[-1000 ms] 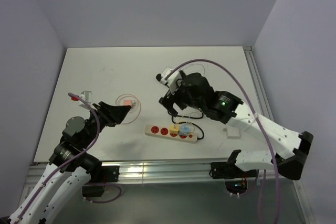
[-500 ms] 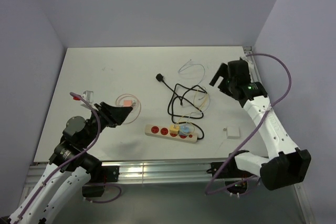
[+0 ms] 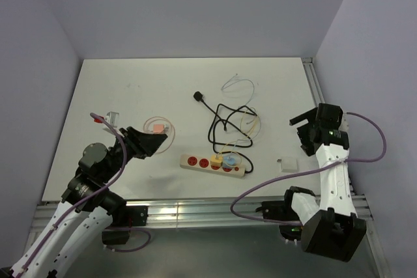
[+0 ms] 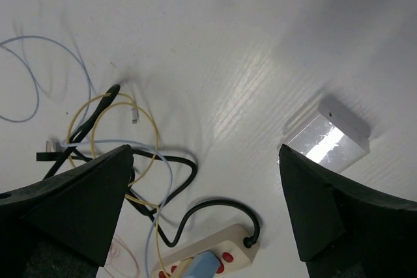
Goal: Insert the plug
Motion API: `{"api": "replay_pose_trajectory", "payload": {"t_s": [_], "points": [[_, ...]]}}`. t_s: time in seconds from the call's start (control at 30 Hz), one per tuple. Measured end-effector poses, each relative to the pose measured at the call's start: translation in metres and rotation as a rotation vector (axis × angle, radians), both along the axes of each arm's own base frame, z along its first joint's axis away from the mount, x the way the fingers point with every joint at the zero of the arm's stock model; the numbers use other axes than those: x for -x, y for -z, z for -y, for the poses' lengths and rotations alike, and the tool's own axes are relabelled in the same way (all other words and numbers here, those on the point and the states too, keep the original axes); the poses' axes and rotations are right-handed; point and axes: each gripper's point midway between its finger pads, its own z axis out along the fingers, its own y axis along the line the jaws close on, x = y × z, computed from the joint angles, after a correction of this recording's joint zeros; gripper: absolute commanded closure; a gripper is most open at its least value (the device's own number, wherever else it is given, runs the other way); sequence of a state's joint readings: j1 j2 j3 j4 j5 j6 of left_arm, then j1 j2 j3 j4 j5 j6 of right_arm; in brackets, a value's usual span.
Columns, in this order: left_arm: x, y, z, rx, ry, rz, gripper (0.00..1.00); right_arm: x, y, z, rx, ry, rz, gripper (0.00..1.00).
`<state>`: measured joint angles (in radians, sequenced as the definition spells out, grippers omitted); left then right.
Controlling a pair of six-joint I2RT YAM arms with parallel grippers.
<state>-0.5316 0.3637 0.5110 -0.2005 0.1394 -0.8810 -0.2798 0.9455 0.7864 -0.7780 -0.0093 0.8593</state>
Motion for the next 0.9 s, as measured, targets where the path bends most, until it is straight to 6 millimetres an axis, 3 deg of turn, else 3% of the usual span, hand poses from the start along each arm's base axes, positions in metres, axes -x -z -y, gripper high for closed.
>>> {"api": "replay_pose_trajectory", "payload": {"t_s": [0.1,0.17,0.4,0.6,0.9], "points": [[0.002,-0.003,0.0,0.008,0.004,0.012,0.38,-0.005,0.0,0.001,-0.019,0.01,-0.018,0.0],[0.002,-0.005,0.0,0.011,0.005,0.018,0.38,-0.003,0.01,0.0,-0.044,0.026,-0.062,0.0],[0.002,-0.006,0.0,0.012,0.008,0.024,0.37,0.017,0.029,-0.004,-0.1,0.106,-0.098,0.0],[0.004,-0.007,0.002,0.013,0.024,0.027,0.36,0.034,0.057,-0.004,-0.141,0.17,-0.286,0.0],[0.005,-0.006,0.0,-0.002,0.022,0.037,0.34,0.051,0.072,0.001,-0.131,0.289,-0.352,0.02]]}}
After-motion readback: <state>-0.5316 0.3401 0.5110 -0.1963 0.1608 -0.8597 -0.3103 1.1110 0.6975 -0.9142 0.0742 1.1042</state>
